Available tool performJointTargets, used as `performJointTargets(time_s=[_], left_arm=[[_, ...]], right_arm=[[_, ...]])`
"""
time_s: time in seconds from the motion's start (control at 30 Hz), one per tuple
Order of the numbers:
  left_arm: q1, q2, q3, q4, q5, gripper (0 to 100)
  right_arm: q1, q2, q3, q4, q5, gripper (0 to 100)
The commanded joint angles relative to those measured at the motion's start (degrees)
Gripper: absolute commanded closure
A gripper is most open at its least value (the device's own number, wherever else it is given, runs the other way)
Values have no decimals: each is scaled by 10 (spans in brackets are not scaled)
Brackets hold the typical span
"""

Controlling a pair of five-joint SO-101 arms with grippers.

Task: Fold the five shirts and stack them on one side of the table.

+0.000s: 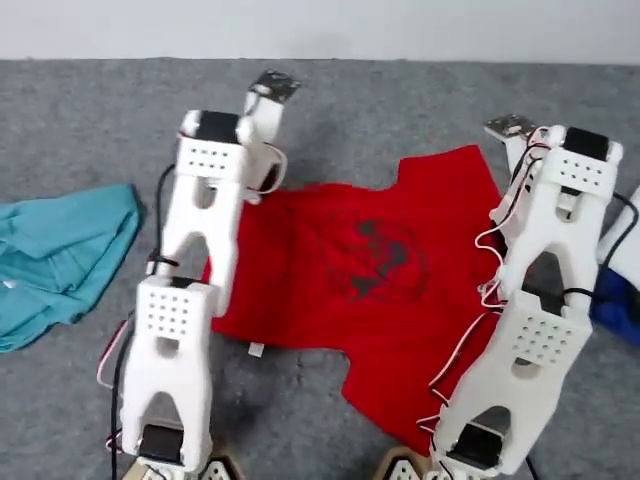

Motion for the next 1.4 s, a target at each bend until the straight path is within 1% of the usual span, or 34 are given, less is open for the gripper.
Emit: performJointTargets(time_s=[0.0, 0.07, 0.17, 0.23, 0.3, 0.4, 0.47, 0.67, 0.73, 0.83, 0.97, 1.03, 1.13, 1.27, 1.33, 1.37], left_arm=[[-12, -136, 165, 20, 5, 987], [-2, -204, 305, 20, -4, 983], [31, -293, 501, 19, -77, 938], [40, -337, 573, 16, -86, 900], [40, -358, 580, 16, -62, 874], [25, -369, 546, 18, -21, 827], [12, -375, 510, 19, -9, 798], [-18, -408, 355, 18, -8, 763], [-23, -397, 304, 18, -7, 762], [-27, -361, 260, 17, -6, 764], [-27, -271, 216, -10, -1, 765], [-28, -207, 188, -29, 4, 773], [-24, -99, 128, -33, 3, 780], [-25, 33, 12, -20, 1, 780], [-22, 92, -46, 17, -25, 780], [-21, 115, -64, 22, -35, 782]], right_arm=[[-7, -39, -4, 22, 1, 745], [-7, -39, -4, 22, 1, 745], [-7, -40, -5, 22, 1, 745], [-7, -40, -5, 23, 1, 745], [-7, -40, -5, 23, 1, 745], [-7, -40, -4, 23, 1, 745], [-7, -40, -4, 24, 1, 745], [-6, -40, -4, 24, 1, 745], [-6, -40, -4, 24, 1, 745], [-6, -40, -4, 24, 1, 745], [-6, -40, -4, 25, 1, 745], [-4, -40, -4, 25, 1, 745], [-2, -40, -4, 25, 1, 745], [-2, -40, -4, 25, 1, 745], [-2, -40, -4, 25, 1, 745], [-2, -40, -4, 25, 1, 745]])
